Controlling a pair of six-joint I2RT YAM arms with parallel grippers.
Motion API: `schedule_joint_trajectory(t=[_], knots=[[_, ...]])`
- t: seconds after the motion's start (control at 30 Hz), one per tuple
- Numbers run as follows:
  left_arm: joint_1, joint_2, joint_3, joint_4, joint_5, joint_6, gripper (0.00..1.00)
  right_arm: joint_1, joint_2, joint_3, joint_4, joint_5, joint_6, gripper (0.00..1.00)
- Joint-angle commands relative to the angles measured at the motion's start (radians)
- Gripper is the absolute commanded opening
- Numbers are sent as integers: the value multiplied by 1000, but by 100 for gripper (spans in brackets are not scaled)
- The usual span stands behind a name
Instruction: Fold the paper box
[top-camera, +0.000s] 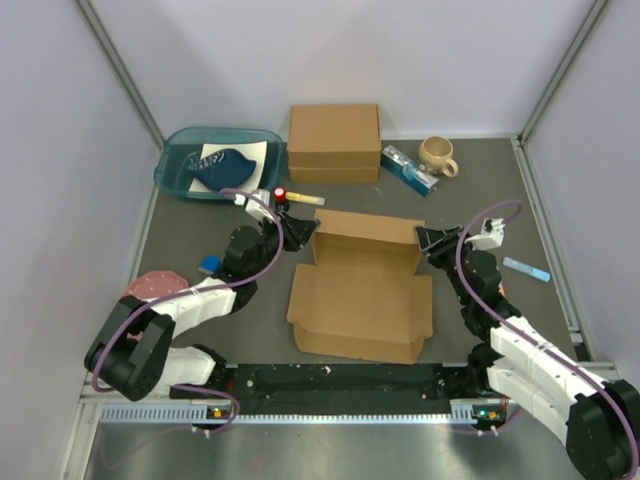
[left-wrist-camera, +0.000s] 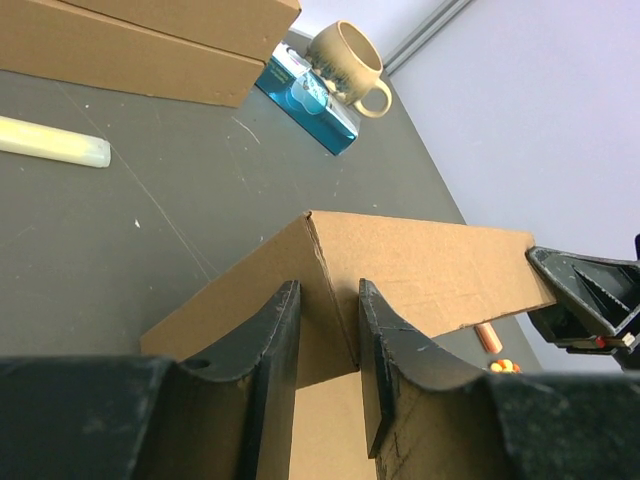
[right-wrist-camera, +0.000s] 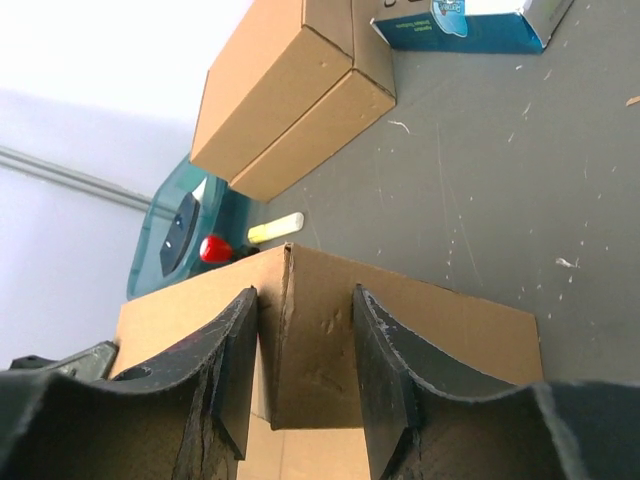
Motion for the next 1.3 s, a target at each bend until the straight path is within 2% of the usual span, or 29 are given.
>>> schedule_joint_trajectory(t=[0.0, 0.2, 0.3, 0.47, 0.53, 0.67, 0.9, 1.0, 1.27], knots=[[-34, 116, -107, -335, -3, 37, 17, 33, 90, -120, -376, -69, 1, 37], [-39, 131, -133, -305, -5, 22, 15, 36, 76, -107, -391, -68, 2, 37], [-39, 86, -115, -342, -20, 34, 16, 36, 13, -75, -472, -57, -11, 41], [-37, -30, -35, -497, -69, 62, 27, 35, -107, 60, -609, -2, -85, 59], [-37, -65, 14, -547, -95, 67, 29, 35, -114, 119, -656, 23, -129, 65], [-37, -86, 75, -600, -118, 83, 35, 35, -102, 184, -701, 38, -165, 69], [-37, -102, 173, -687, -166, 117, 55, 35, -121, 244, -735, 43, -206, 72], [-36, -120, 199, -715, -189, 123, 59, 35, -130, 290, -758, 50, -261, 75], [-20, -235, 268, -793, -273, 148, 72, 36, -131, 524, -854, 72, -448, 80]])
